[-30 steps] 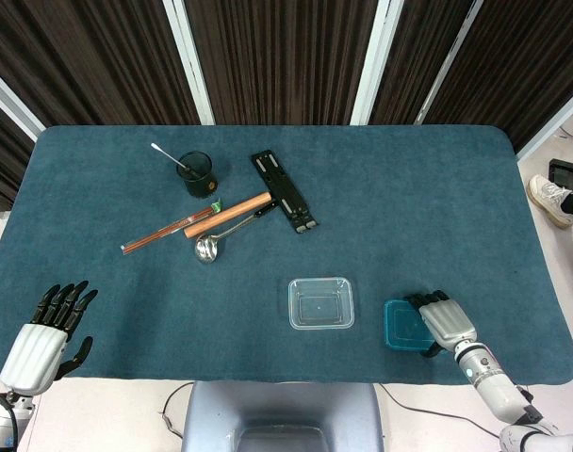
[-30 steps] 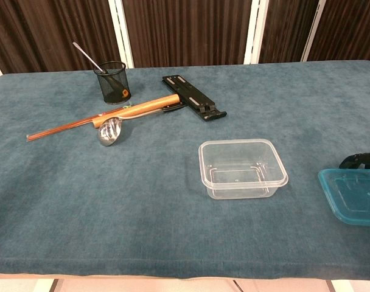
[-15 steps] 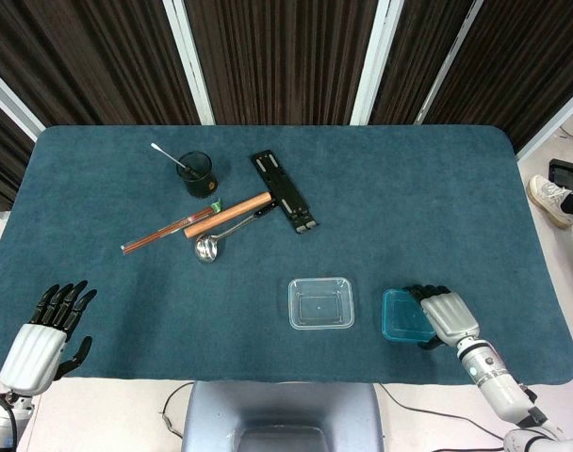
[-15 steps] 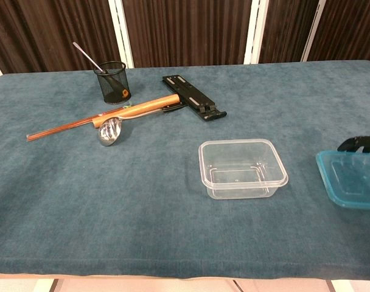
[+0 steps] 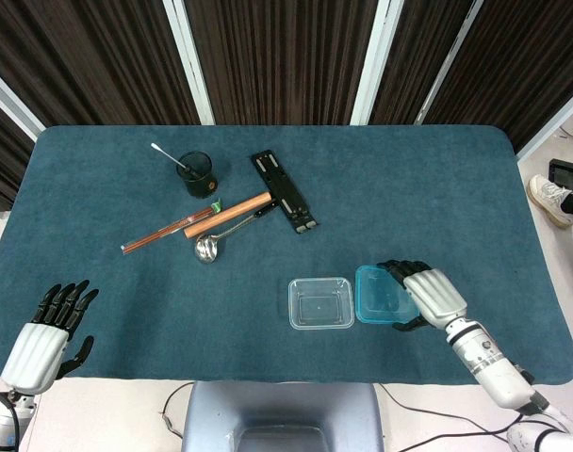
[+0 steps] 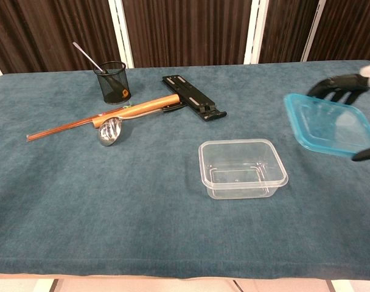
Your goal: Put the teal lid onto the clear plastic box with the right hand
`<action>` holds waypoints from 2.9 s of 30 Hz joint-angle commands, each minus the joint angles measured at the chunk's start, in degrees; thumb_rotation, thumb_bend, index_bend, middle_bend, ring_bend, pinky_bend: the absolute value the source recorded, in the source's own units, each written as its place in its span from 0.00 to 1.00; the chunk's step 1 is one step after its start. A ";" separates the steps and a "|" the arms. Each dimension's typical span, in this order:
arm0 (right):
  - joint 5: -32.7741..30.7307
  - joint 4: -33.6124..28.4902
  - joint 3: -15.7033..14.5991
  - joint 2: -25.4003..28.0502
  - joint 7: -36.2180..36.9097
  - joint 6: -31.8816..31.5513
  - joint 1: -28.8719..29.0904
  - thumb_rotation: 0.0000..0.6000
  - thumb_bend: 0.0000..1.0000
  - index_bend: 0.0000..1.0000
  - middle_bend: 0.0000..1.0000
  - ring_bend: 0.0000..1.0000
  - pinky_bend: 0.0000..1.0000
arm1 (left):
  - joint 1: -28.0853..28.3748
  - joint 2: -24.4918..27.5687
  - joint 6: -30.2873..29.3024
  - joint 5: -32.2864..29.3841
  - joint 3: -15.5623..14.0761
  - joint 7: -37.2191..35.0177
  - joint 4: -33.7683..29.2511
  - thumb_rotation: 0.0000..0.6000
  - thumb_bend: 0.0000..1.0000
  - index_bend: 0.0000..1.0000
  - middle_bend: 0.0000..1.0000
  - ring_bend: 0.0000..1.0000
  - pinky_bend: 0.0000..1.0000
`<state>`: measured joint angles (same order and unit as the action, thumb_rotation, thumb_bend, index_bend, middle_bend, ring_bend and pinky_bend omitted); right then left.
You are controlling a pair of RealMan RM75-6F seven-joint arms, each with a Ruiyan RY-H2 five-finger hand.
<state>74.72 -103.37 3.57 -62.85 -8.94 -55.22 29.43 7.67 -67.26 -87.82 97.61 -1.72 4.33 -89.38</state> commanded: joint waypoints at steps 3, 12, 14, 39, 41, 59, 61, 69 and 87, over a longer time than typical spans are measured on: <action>-6.90 -3.82 3.15 -1.20 -3.77 3.97 4.30 1.00 0.18 0.84 0.60 0.61 0.39 | 0.00 0.08 -0.01 -0.04 0.00 -0.19 0.01 1.00 0.44 0.00 0.00 0.00 0.06; -16.75 -3.66 3.55 -7.66 -13.09 4.02 9.01 1.00 0.18 0.84 0.60 0.61 0.39 | -0.04 0.19 -0.15 0.07 -0.06 -0.45 0.11 1.00 0.44 0.00 0.00 0.00 0.06; -18.24 -3.33 3.38 -9.02 -14.48 3.65 9.71 1.00 0.18 0.84 0.60 0.61 0.39 | 0.00 0.18 -0.06 0.11 -0.10 -0.41 0.13 1.00 0.44 0.00 0.00 0.00 0.06; -28.39 0.21 1.81 -18.96 -23.74 0.24 15.45 1.00 0.18 0.83 0.60 0.60 0.39 | 0.10 0.27 0.01 0.17 -0.14 -0.56 0.15 1.00 0.44 0.00 0.00 0.00 0.06; -28.82 0.41 1.71 -19.22 -24.10 -0.01 15.74 1.00 0.18 0.83 0.60 0.60 0.39 | 0.12 0.27 0.09 0.17 -0.17 -0.53 0.16 1.00 0.44 0.00 0.00 0.00 0.06; -30.96 1.68 1.01 -21.71 -26.40 -1.44 17.68 1.00 0.18 0.83 0.60 0.60 0.39 | 0.00 0.40 -0.35 0.38 -0.19 -0.95 0.24 1.00 0.44 0.00 0.00 0.00 0.06; -31.48 1.75 0.74 -21.93 -27.19 -1.68 17.96 1.00 0.18 0.83 0.60 0.60 0.39 | 0.00 0.40 -0.39 0.43 -0.21 -0.99 0.27 1.00 0.44 0.00 0.00 0.00 0.06; -33.95 2.27 0.27 -22.97 -30.39 -2.76 19.28 1.00 0.18 0.82 0.60 0.59 0.39 | -0.01 0.41 -0.46 0.43 -0.18 -1.14 0.32 1.00 0.44 0.00 0.00 0.00 0.06; -40.92 1.52 -0.56 -23.96 -38.02 -5.26 22.84 1.00 0.18 0.81 0.60 0.56 0.38 | -0.03 0.50 -0.66 0.51 -0.17 -1.63 0.54 1.00 0.44 0.00 0.00 0.00 0.06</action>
<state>33.88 -101.89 3.04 -86.75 -46.89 -60.46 52.20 7.63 -66.75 -88.48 98.13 -1.89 2.69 -88.83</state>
